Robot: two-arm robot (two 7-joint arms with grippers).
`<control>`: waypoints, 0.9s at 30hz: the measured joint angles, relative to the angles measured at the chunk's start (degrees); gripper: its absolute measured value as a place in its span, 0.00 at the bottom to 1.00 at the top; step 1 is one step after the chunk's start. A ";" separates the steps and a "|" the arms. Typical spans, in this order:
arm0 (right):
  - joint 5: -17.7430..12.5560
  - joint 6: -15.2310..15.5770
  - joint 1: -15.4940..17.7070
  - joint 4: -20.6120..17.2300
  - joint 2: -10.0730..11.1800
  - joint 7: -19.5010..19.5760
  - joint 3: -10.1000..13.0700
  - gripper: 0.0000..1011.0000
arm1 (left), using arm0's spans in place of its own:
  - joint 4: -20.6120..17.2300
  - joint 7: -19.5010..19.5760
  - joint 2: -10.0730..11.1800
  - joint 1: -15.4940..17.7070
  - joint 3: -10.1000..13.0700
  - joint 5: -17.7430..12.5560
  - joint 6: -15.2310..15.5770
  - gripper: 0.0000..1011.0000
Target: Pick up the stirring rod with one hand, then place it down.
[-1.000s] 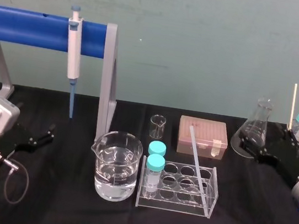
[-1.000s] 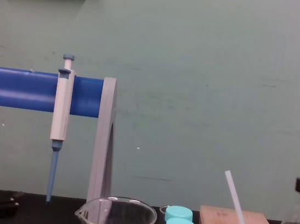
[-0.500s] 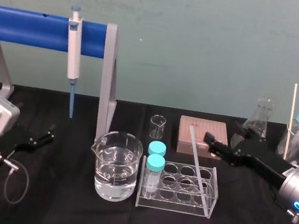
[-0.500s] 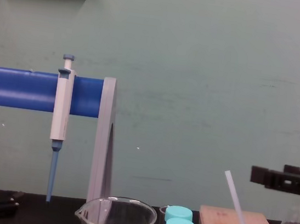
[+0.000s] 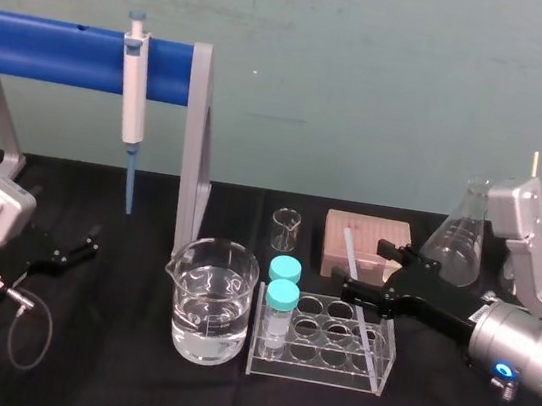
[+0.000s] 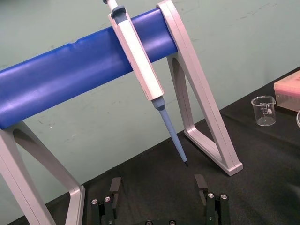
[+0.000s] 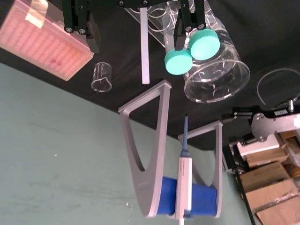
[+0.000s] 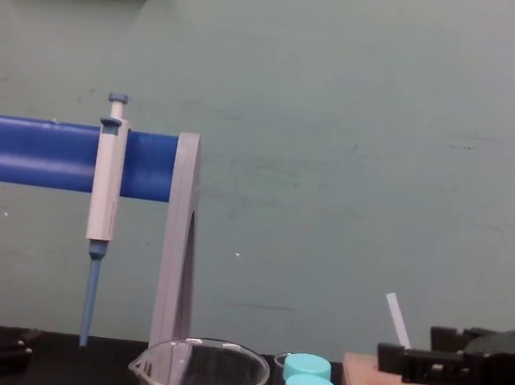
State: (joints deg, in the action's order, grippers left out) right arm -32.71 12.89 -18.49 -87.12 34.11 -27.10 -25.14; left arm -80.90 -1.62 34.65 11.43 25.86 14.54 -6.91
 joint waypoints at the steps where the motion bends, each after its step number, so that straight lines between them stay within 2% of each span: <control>1: 0.21 0.13 -0.32 0.37 -0.19 -0.15 -0.24 0.99 | 0.00 0.00 0.00 0.00 0.00 0.00 0.00 0.99; 9: 1.37 1.25 -2.31 3.24 -1.48 -1.80 -2.34 0.99 | 0.00 0.00 0.00 0.00 0.00 0.00 0.00 0.99; 15: 2.58 1.31 -2.54 3.47 -1.42 -1.80 -2.97 0.99 | 0.00 0.00 0.00 0.00 0.00 0.00 0.00 0.99; 23: 2.55 1.26 -2.55 3.46 -1.42 -1.78 -2.94 0.99 | 0.00 0.00 0.00 0.00 0.00 0.00 0.00 0.99; 27: 2.48 1.25 -2.54 3.46 -1.44 -1.77 -2.90 0.92 | 0.00 0.00 0.00 0.00 0.00 0.00 0.00 0.99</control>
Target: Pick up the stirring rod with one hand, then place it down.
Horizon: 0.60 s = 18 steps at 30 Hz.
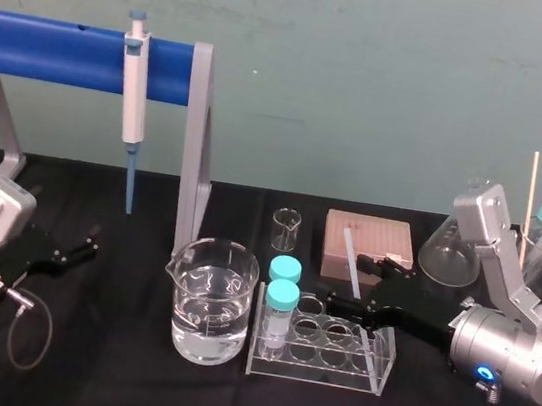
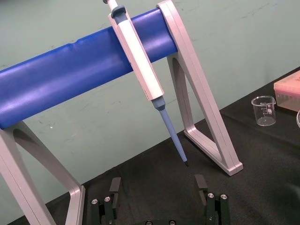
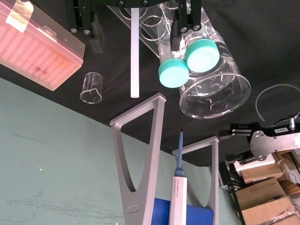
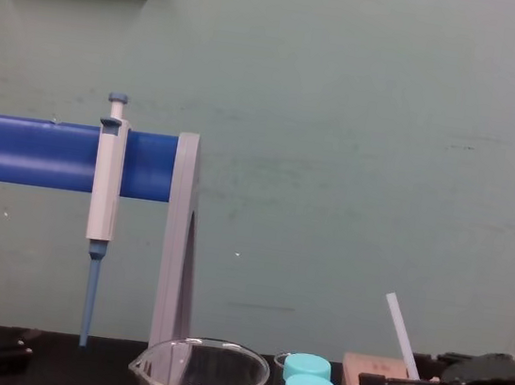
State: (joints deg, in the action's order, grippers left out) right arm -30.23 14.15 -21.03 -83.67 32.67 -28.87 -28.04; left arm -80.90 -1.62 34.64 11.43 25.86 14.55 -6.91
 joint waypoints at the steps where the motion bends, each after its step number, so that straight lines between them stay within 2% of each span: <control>1: -0.03 0.00 0.00 0.00 -0.01 0.00 0.00 0.90 | 0.00 0.00 0.00 0.00 0.00 0.00 0.00 0.99; 14: -0.23 0.00 0.00 0.01 -0.05 0.03 0.10 0.53 | 0.00 0.00 0.00 0.00 0.00 0.00 0.00 0.99; 16: -0.25 0.00 0.00 0.01 -0.05 0.04 0.10 0.42 | 0.00 0.00 0.00 0.00 0.00 0.00 0.00 0.99; 18: -0.25 0.00 0.00 0.01 -0.06 0.04 0.10 0.39 | 0.00 0.00 0.00 0.00 0.00 0.00 0.00 0.99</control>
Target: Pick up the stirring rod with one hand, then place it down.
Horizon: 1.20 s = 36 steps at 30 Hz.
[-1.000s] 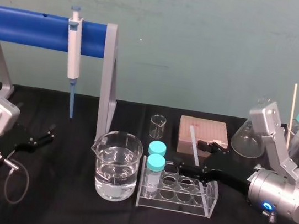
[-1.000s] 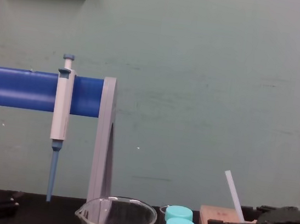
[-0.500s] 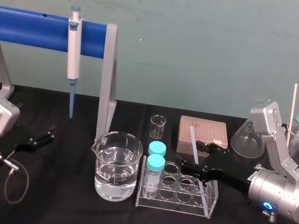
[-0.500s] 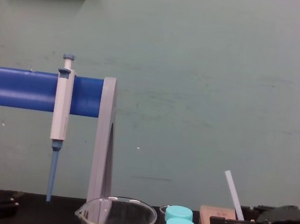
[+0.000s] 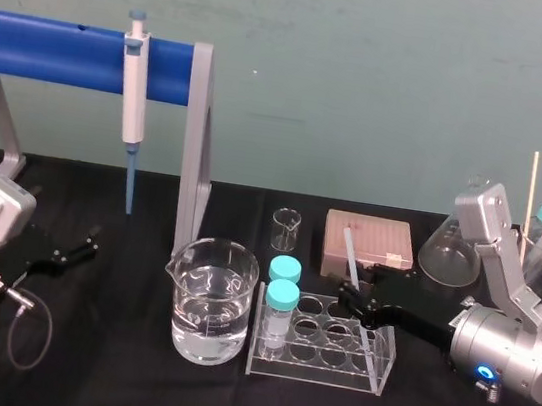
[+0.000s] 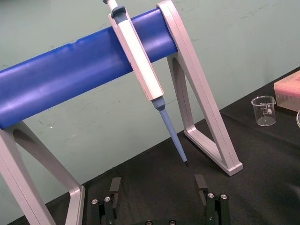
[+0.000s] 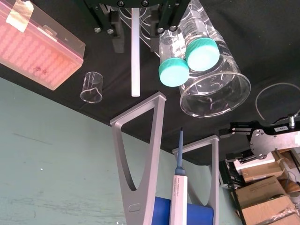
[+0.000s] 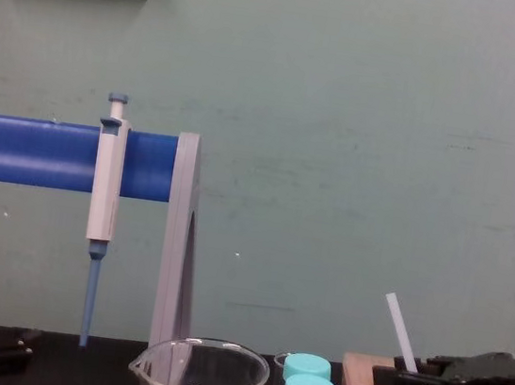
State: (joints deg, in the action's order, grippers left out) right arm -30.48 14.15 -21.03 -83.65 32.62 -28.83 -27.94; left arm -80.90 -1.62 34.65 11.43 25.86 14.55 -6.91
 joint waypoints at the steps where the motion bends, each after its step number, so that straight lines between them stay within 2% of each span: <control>1: 0.00 0.00 0.00 0.00 0.00 0.00 0.00 0.34 | 0.00 0.00 0.00 0.00 0.00 0.00 0.00 0.99; 3: -0.01 0.00 0.00 0.00 0.00 0.01 0.00 0.30 | 0.00 0.00 0.00 0.00 0.00 0.00 0.00 0.99; 9: -0.04 0.00 0.00 0.00 0.00 0.01 0.00 0.09 | 0.00 0.00 0.00 0.00 0.00 0.00 0.00 0.99; 12: -0.04 -0.08 0.06 -0.01 -0.02 0.04 0.06 0.07 | 0.00 0.00 0.00 0.00 0.00 0.00 0.00 0.99; 18: 0.16 -2.77 1.73 -0.87 -0.37 1.26 1.34 0.07 | 0.00 0.00 0.00 0.00 0.00 0.00 0.00 0.99; 22: 0.28 -5.85 3.38 -1.43 -0.83 2.08 2.78 0.07 | 0.00 0.00 0.00 0.00 0.00 0.00 0.00 0.99; 28: -0.03 -13.28 6.79 -1.91 -1.97 2.17 5.55 0.07 | 0.00 0.00 0.00 0.00 0.00 0.00 0.00 0.99; 29: 0.02 -15.41 7.50 -1.97 -2.16 1.86 6.09 0.07 | 0.00 0.00 0.00 0.00 0.00 0.00 0.00 0.99; 31: 0.31 -17.64 8.30 -1.99 -2.41 1.56 6.57 0.07 | 0.00 0.00 0.00 0.00 0.00 0.00 0.00 0.99; 32: 0.63 -19.95 9.03 -2.00 -2.65 1.27 7.07 0.07 | 0.00 0.00 0.00 0.00 0.00 0.00 0.00 0.99; 36: 0.90 -23.55 10.20 -2.00 -3.14 0.43 7.92 0.07 | 0.00 0.00 0.00 0.00 0.00 0.00 0.00 0.99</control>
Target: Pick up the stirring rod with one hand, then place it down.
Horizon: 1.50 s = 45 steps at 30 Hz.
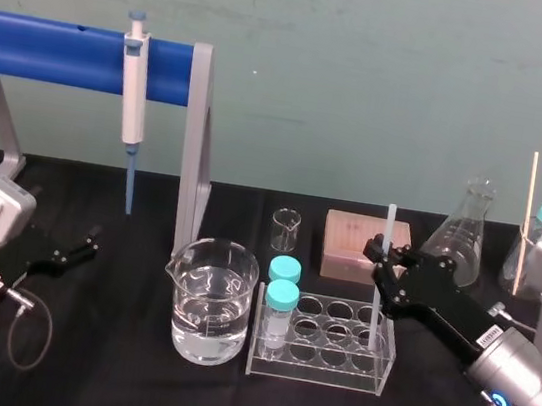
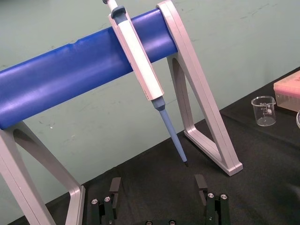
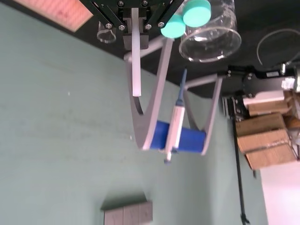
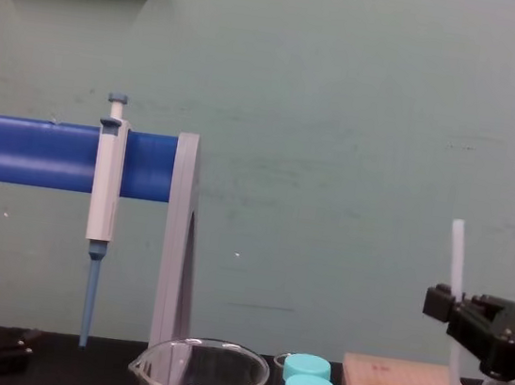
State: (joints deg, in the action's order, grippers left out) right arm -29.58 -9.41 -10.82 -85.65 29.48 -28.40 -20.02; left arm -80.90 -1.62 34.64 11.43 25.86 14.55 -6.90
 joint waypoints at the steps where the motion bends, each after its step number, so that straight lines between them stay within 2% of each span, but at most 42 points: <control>1: -0.04 -1.36 0.47 0.01 -0.28 -0.51 0.45 0.07 | 0.00 0.00 0.00 0.00 0.00 0.00 0.00 0.99; 7: -0.78 -3.50 1.09 0.10 -1.14 -2.26 1.83 0.07 | 0.00 0.00 0.00 0.00 0.00 0.00 0.00 0.99; 19: -5.02 -1.96 -1.24 -3.57 -1.61 -3.49 6.14 0.07 | 0.00 0.00 0.01 0.00 0.00 0.00 0.00 0.99; 22: -5.19 -2.25 -1.90 -4.44 -1.46 -3.61 6.70 0.07 | 0.00 0.00 0.00 0.00 0.00 0.00 0.00 0.99; 45: -3.19 -2.85 -4.34 -4.02 -1.64 -3.90 6.21 0.07 | 0.00 0.00 0.00 0.00 0.00 0.00 0.00 0.99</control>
State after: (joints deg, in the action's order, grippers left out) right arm -32.77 -12.26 -15.16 -89.67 27.84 -32.29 -13.82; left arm -80.90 -1.62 34.65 11.43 25.86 14.55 -6.91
